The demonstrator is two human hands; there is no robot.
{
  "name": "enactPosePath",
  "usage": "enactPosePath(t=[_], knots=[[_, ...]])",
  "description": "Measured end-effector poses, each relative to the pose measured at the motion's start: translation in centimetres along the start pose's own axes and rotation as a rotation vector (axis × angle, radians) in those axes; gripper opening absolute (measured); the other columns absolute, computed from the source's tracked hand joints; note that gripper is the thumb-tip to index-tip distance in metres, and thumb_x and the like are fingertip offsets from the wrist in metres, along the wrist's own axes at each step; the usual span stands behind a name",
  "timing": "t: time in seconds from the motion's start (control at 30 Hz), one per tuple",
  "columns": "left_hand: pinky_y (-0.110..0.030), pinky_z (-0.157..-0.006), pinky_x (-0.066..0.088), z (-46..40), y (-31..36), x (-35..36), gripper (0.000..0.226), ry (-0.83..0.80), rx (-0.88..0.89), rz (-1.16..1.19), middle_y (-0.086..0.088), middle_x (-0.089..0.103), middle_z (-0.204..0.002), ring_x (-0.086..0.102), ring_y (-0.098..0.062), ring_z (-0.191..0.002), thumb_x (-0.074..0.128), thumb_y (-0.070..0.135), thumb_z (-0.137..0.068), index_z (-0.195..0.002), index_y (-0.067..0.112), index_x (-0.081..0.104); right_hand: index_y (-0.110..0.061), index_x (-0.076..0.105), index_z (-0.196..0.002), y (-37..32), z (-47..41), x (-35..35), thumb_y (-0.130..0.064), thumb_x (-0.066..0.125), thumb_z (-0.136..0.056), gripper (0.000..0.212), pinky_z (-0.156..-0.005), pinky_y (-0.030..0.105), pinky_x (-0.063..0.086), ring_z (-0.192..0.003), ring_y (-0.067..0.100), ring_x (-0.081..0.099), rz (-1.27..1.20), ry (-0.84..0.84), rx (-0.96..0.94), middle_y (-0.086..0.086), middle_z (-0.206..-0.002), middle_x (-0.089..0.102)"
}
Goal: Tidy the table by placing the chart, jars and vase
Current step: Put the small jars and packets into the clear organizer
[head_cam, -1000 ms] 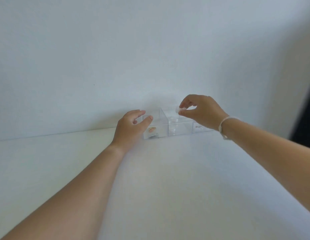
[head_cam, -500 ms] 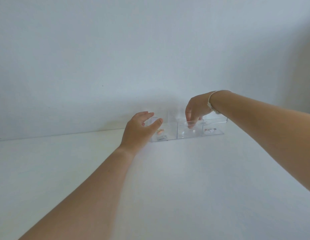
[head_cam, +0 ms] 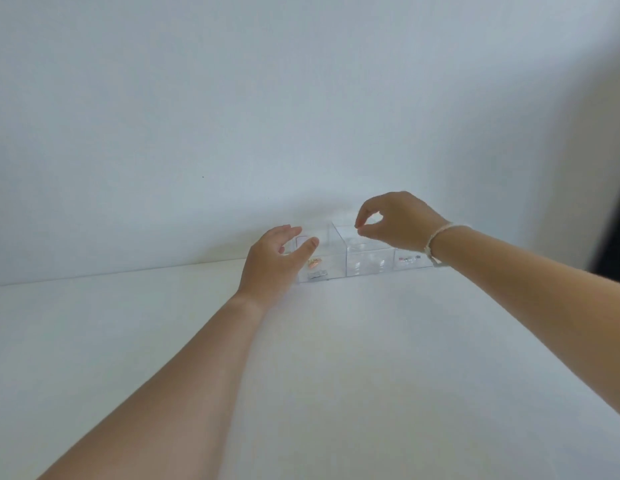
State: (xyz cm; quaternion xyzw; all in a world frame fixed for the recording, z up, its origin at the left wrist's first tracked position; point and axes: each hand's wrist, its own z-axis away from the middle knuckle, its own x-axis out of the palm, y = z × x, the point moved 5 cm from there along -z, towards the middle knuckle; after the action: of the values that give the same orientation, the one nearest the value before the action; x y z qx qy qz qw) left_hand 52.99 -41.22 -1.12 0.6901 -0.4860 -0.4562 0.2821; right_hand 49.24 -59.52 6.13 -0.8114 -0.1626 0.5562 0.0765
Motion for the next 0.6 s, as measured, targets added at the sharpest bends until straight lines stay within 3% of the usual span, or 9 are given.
enactPosePath(t=[0.13,0.33,0.6], knots=[[-0.020,-0.090,0.035,0.3,-1.1,0.7,0.045,-0.009,-0.030,-0.019,0.007,0.054,-0.134,0.053,-0.013,-0.108,0.060,0.044,-0.082,-0.121,0.023,0.059,-0.017,0.067,-0.086,-0.1,5.8,2.2,-0.017,0.063,-0.079,0.009,-0.086,0.031,0.043,-0.093,0.024,0.063,-0.085,0.274,-0.182,0.003,-0.103,0.069],[-0.011,-0.075,0.035,4.6,-0.2,-2.0,0.039,0.019,-0.070,0.020,0.009,0.060,-0.125,0.056,-0.013,-0.108,0.058,0.041,-0.083,-0.119,0.025,0.060,-0.019,0.067,-0.091,1.1,11.8,3.1,-0.019,0.067,-0.078,0.012,-0.084,0.019,0.034,-0.103,0.014,0.058,-0.207,0.236,-0.068,-0.007,-0.104,0.062],[0.006,-0.068,0.036,14.4,2.2,-7.1,0.036,-0.005,-0.100,0.043,0.018,0.058,-0.121,0.055,-0.004,-0.105,0.058,0.040,-0.083,-0.119,0.031,0.060,-0.024,0.064,-0.096,-3.4,17.6,2.3,-0.025,0.068,-0.078,0.019,-0.086,0.023,0.039,-0.099,0.011,0.056,-0.287,0.239,-0.029,-0.014,-0.103,0.057]])
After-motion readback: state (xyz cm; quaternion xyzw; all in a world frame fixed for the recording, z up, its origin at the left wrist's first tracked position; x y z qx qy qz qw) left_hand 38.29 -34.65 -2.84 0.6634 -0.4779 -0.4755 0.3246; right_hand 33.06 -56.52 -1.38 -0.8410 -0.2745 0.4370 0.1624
